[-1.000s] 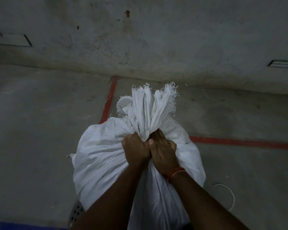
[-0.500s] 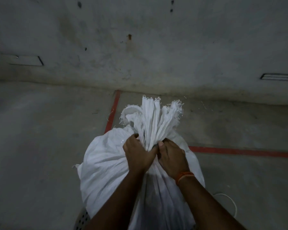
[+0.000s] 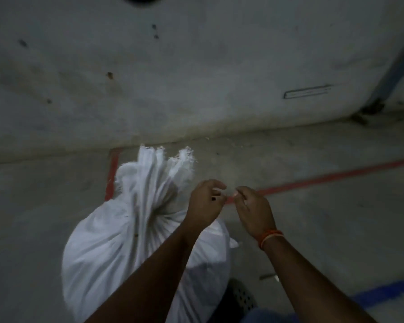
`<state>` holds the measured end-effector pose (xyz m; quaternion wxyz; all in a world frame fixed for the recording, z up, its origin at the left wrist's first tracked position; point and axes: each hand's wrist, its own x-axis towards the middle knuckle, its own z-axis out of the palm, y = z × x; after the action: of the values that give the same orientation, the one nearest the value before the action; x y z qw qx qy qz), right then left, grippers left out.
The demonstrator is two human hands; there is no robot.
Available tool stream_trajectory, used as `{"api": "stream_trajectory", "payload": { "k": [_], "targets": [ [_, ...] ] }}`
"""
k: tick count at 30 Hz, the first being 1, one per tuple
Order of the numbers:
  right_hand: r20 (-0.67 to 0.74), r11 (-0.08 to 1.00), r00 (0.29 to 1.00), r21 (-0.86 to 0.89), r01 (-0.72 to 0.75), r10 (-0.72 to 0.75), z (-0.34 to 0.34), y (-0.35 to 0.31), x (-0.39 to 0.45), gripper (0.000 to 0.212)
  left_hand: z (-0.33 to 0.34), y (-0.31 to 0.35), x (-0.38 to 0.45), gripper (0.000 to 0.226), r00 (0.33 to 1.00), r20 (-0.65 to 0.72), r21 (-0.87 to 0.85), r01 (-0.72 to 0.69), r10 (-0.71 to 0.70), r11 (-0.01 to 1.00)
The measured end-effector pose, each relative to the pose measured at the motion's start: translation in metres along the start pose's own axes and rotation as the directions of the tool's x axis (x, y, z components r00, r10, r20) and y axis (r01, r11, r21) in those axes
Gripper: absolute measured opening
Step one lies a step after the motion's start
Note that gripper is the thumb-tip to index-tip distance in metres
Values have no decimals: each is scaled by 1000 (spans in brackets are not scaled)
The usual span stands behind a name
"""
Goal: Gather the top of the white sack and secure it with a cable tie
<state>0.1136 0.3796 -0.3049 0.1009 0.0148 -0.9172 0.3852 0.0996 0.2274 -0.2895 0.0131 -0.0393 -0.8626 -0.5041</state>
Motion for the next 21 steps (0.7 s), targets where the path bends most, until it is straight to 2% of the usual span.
{"api": "stream_trajectory", "payload": {
  "k": [3,6,11,13,16,18,21],
  "targets": [
    [-18,990,990,-8,-139,138,-14,70,-3,37,70,-8,20,12,984,167,-50,68,-59,996],
    [-12,963,963,-32,-268,268,-17,139,-8,42,139,-35,32,12,952,293,-30,97,-84,995],
    [17,872,872,-29,-489,490,7,241,-26,41,243,-99,41,14,873,454,11,196,-180,981],
    [46,822,821,-24,-569,569,20,270,-34,44,273,-126,39,10,825,528,64,200,-203,978],
    [93,724,720,-32,-689,688,41,305,-45,45,302,-156,39,36,742,593,172,262,-312,950],
    [142,662,650,-54,-748,746,56,324,-53,48,312,-168,39,45,686,627,277,247,-370,928],
    [268,598,550,-148,-788,791,77,342,-61,58,328,-191,35,55,668,663,314,163,-339,935]
  ]
}}
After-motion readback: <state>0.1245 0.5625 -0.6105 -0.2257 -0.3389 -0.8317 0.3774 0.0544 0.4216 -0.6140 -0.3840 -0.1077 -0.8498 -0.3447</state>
